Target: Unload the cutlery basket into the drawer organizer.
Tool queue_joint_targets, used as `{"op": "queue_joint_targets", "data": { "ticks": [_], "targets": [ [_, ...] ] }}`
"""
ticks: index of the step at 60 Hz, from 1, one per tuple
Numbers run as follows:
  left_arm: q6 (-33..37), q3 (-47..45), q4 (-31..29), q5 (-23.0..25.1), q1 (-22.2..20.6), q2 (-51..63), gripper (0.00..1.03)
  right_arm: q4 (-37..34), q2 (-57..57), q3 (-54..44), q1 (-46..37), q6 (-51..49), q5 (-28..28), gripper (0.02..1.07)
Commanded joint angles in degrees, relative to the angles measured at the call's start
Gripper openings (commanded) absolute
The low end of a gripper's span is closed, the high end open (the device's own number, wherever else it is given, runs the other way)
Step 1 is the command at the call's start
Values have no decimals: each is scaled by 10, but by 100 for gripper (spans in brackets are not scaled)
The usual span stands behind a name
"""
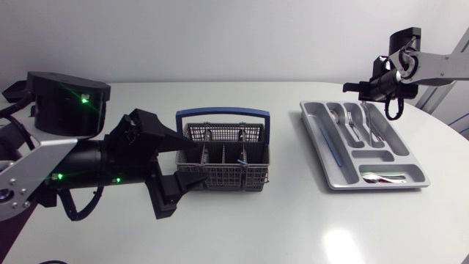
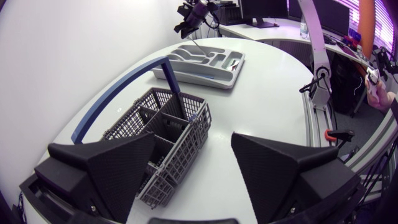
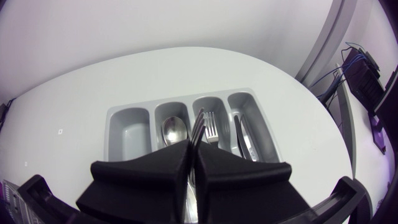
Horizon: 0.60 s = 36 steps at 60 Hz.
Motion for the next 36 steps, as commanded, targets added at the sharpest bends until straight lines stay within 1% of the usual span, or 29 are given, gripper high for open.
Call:
{"op": "queue_joint_targets", "data": {
  "ticks": [1,14,16,25,30,36],
  "targets": [
    [12,-17,11,4,4,-7,86,2,32,30,-7,25,7,8],
    [12,-20,11,4,4,-7,86,-6,113,102,-15,29,42,11],
    [11,-19,11,4,3,-7,86,-13,134,120,-13,29,53,15],
    [9,-17,11,3,1,-7,86,-18,170,152,-5,28,79,16],
    [9,-16,11,3,-1,-7,86,-22,179,164,-4,28,86,21],
    [8,-16,9,1,-5,-7,86,-28,188,176,0,25,90,32]
  ]
}}
